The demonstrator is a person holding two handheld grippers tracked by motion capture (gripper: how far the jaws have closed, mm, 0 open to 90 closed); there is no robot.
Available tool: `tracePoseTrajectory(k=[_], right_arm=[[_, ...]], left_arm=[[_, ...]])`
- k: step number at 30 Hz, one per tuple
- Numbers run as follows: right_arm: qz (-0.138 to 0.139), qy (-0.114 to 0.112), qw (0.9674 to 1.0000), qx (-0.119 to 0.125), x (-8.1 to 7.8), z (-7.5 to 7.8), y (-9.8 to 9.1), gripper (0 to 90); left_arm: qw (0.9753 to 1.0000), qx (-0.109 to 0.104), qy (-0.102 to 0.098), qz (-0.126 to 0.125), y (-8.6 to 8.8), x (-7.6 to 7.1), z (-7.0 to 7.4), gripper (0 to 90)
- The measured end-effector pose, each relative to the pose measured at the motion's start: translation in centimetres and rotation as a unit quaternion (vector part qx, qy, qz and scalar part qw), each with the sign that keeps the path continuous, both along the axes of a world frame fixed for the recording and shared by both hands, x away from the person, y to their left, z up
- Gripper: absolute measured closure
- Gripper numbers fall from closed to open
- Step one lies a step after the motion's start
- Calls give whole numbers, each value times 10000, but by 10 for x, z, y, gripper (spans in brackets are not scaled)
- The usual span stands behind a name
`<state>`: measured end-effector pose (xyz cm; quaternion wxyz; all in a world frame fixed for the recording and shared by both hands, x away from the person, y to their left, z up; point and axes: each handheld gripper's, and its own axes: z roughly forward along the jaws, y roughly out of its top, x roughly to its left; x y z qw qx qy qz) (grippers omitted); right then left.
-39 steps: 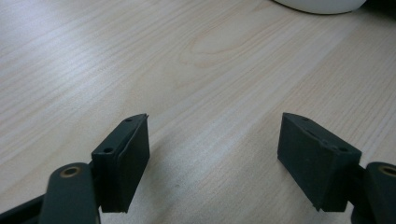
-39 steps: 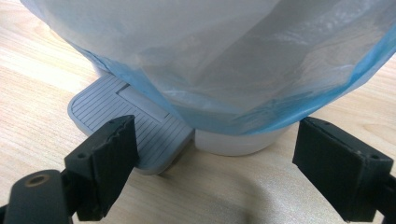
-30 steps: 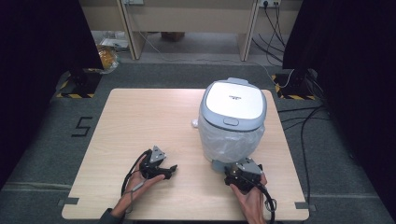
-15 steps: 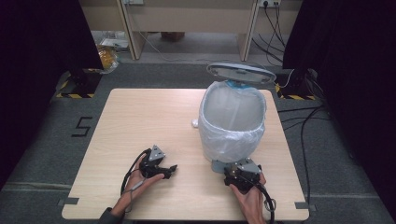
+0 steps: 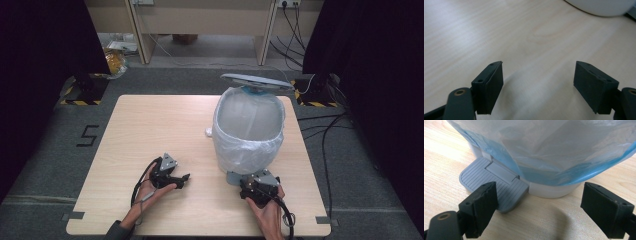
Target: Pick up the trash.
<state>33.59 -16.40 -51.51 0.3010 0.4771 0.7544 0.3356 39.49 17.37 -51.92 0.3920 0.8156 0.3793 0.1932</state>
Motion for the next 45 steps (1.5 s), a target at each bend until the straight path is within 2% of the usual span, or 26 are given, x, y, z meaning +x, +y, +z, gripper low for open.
tracePoseTrajectory(k=[6, 9, 12, 16, 19, 21, 30, 33, 34, 38, 40, 45], right_arm=[[13, 1, 10000, -5, 0, 0, 0, 139], [-4, 18, 10000, 15, 0, 0, 0, 139], [6, 11, 10000, 4, 0, 0, 0, 139], [15, 9, 10000, 2, 0, 0, 0, 139], [16, 10, 10000, 6, 0, 0, -1, 139], [15, 5, 10000, 9, 1, 0, -1, 139], [43, 9, 10000, 1, 1, 0, -1, 139], [44, 14, 10000, 4, 1, 0, -1, 139], [50, 15, 10000, 4, 1, 0, -1, 139], [65, 28, 10000, 36, 1, 0, -1, 139], [70, 32, 10000, 45, 1, 0, -2, 139], [72, 28, 10000, 48, 2, 0, -2, 139]], left_arm=[[9993, -179, -235, 247, -13, 39, 4, 223], [9990, -303, -285, 162, -27, 58, 4, 227], [9992, -229, -334, 29, -42, 74, 5, 223], [9985, -327, -417, 99, -55, 98, 3, 267], [9987, -316, -383, 120, -61, 113, 2, 271], [9986, -332, -394, 109, -66, 120, 3, 284], [9989, -114, -436, 161, -90, 140, 6, 300], [9987, 196, -443, 157, -97, 149, 5, 294], [9990, 209, -358, 152, -98, 152, 5, 295], [9993, 219, -237, 192, -100, 159, 1, 403], [9993, 232, -262, 149, -100, 161, 1, 456], [9994, 231, -241, 114, -93, 156, 4, 487]])
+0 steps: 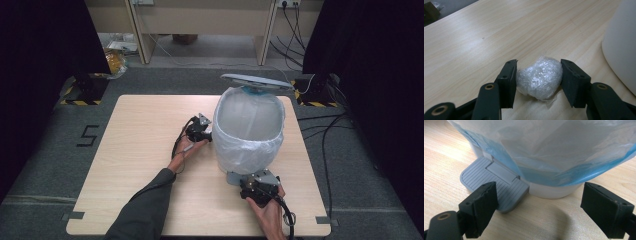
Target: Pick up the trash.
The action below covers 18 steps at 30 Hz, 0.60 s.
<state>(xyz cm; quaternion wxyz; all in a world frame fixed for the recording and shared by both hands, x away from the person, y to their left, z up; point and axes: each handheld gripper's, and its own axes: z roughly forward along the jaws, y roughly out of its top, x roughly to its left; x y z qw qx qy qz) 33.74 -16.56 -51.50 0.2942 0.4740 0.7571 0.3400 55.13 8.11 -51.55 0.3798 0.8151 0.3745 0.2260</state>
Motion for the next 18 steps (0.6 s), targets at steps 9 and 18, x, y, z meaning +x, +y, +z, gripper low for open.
tracePoseTrajectory(k=[9, 18], right_arm=[[-6, 36, 10000, 28, 0, 0, -1, 139], [-8, 36, 10000, 27, 0, 0, -1, 139]], left_arm=[[9996, -269, 104, -26, 25, -16, 15, 487], [9989, -423, -98, -190, 51, -42, 38, 487]])
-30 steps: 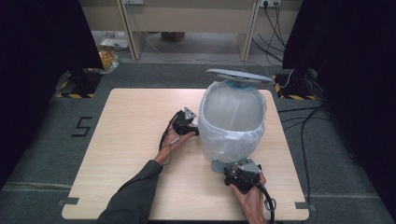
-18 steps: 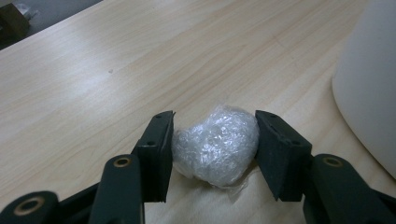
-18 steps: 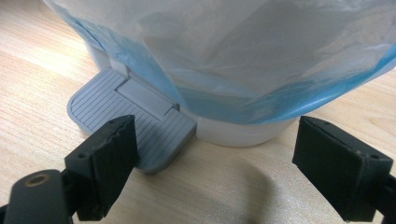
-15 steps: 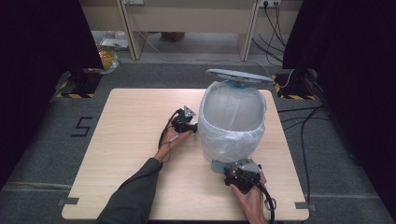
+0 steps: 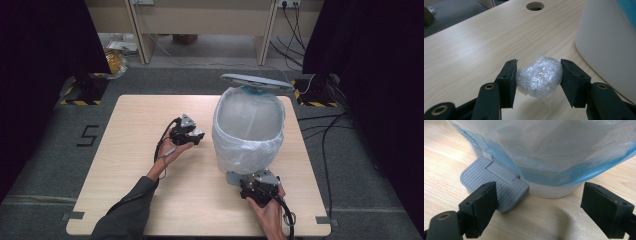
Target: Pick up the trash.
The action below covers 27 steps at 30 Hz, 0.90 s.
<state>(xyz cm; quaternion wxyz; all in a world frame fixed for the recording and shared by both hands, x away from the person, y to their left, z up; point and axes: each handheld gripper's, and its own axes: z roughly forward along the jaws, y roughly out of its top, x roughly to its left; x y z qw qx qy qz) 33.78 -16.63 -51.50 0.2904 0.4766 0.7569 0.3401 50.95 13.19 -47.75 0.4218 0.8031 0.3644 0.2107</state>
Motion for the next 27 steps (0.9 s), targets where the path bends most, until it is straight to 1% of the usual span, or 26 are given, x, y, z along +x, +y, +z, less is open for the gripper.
tracePoseTrajectory(k=[2, 4, 6, 11, 13, 15, 16, 20, 23, 27], right_arm=[[-13, -5, 10000, -4, 0, 0, 0, 139], [-4, -3, 10000, -2, 0, 0, 0, 139], [-6, -4, 10000, -2, 0, 0, 0, 139], [-8, -7, 10000, -3, 0, 0, 0, 139], [-7, -8, 10000, -1, 0, 0, 0, 139], [-9, -3, 10000, 5, 0, 0, 0, 139], [-9, -3, 10000, 5, 0, 0, 0, 139], [-20, 3, 10000, 13, 0, 0, 0, 139], [-17, -3, 10000, 7, 0, 0, 0, 139], [-13, -2, 10000, 8, 0, 0, 0, 139]], left_arm=[[10000, 21, -43, 14, 5, -3, 4, 487], [10000, -65, -8, 36, 10, -7, 7, 487], [9999, -93, 9, 47, 13, -10, 9, 486], [9998, -156, 135, 11, 18, -20, 13, 487], [9996, -223, 153, -31, 19, -24, 16, 487], [9996, -232, 134, -42, 19, -27, 19, 487], [9996, -233, 123, -57, 20, -29, 21, 487], [9993, -352, 82, -105, 23, -37, 34, 487], [9992, -359, 31, -173, 25, -42, 45, 487], [9984, -513, -59, -244, 27, -50, 61, 486]])
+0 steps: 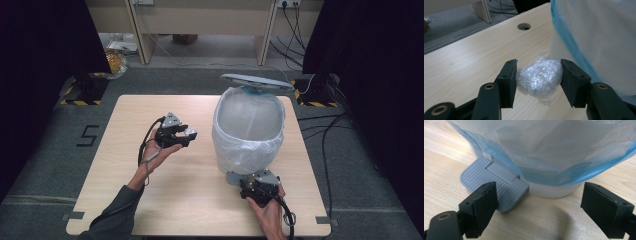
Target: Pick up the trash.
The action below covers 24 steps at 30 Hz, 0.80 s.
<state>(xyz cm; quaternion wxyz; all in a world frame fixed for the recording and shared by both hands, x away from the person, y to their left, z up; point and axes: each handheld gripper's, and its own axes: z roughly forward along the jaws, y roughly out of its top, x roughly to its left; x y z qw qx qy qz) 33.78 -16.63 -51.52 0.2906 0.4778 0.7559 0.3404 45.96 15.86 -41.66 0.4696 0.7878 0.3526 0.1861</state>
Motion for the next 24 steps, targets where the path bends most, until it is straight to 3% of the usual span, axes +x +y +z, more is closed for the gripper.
tracePoseTrajectory(k=[13, 24], right_arm=[[11, -10, 10000, -10, 0, 0, 0, 139], [2, -3, 10000, -5, 0, 0, 0, 139]], left_arm=[[9992, -206, -298, -189, 3, -21, 50, 486], [9976, -326, -487, -363, -2, -27, 79, 485]])
